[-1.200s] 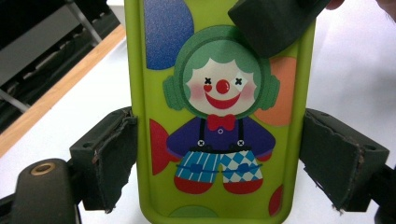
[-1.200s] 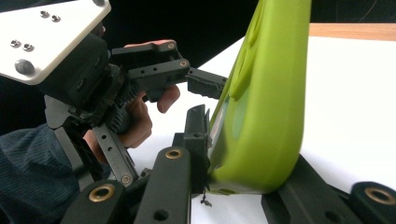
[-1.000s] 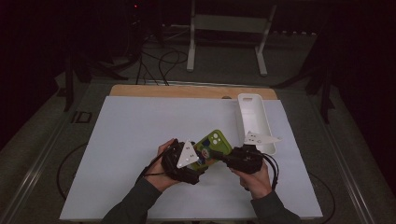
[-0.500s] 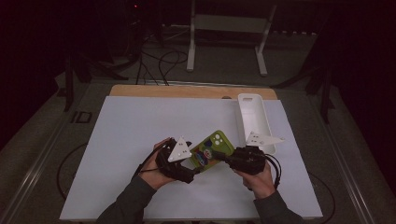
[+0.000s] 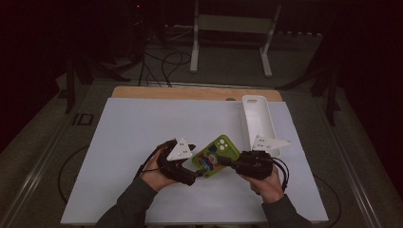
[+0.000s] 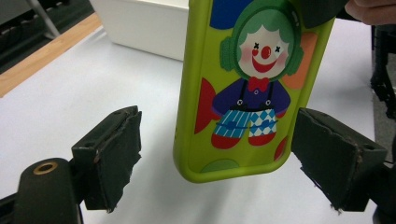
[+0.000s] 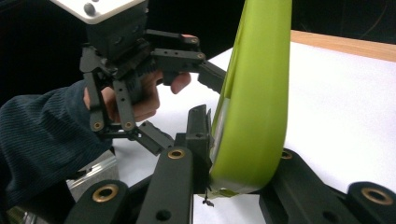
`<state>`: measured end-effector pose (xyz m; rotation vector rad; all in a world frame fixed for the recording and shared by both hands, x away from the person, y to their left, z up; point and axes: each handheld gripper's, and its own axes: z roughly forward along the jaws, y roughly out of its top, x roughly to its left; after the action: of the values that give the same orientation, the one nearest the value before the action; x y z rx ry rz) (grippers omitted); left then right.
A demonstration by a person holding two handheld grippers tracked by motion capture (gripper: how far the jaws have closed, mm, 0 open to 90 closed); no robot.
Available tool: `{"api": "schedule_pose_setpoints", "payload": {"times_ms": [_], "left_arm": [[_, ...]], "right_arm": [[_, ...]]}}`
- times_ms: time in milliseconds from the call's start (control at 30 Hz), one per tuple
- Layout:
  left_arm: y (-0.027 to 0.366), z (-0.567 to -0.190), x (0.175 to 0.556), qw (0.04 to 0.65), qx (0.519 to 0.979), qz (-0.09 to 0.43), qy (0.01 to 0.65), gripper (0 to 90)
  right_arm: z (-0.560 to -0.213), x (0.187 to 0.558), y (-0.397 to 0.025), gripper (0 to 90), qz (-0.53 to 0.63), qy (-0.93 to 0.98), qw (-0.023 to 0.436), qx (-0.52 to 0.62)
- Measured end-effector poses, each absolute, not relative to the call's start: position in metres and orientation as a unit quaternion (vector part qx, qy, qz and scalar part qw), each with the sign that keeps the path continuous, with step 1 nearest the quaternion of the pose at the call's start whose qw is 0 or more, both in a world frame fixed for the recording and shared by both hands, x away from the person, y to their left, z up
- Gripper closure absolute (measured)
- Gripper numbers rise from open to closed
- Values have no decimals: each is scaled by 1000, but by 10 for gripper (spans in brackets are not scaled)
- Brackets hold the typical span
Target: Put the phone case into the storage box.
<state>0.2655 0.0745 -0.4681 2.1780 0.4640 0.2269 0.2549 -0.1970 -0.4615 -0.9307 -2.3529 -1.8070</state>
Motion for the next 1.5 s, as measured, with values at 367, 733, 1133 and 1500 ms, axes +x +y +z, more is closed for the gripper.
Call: {"api": "schedule_pose_setpoints", "payload": {"times_ms": [367, 733, 1133, 1500], "left_arm": [[77, -468, 270, 446, 874, 68, 180, 219], [73, -471, 268, 449, 880, 26, 152, 331], [72, -471, 265, 454, 880, 18, 141, 567], [74, -474, 261, 456, 880, 18, 131, 710]], "right_arm": [[-458, 252, -193, 792, -584, -764, 23, -274], [-456, 248, -190, 793, -586, -773, 25, -242], [-455, 248, -196, 791, -594, -767, 9, -243], [-457, 248, -200, 778, -588, -769, -9, -249]]}}
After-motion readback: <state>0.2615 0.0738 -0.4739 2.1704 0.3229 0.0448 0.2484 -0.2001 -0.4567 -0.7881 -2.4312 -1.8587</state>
